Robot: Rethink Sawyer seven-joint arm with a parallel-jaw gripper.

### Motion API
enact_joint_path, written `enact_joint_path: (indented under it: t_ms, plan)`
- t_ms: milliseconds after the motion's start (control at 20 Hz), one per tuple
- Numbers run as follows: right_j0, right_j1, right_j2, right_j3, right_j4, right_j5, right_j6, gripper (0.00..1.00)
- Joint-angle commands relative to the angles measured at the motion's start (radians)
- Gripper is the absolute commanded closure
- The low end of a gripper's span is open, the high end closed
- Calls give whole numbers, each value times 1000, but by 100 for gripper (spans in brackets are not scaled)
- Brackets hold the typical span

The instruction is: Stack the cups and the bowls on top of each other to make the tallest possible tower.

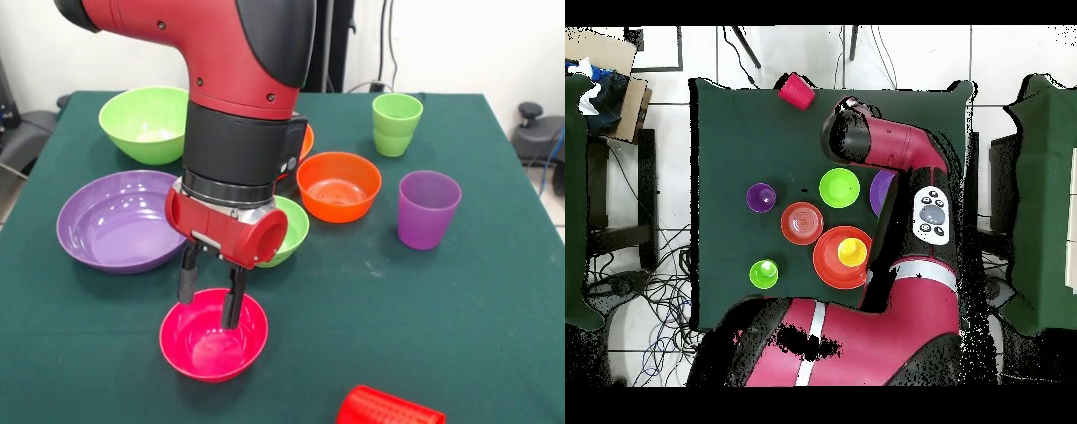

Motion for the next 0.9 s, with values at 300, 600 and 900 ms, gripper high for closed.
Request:
enact_joint_path:
  t_ms: [300,600,900]
  plan:
    - [-5,28,80,90,-35,2,13,0]
    - [22,-7,84,114,7,57,54,0]
    - [40,7,75,95,22,56,71,0]
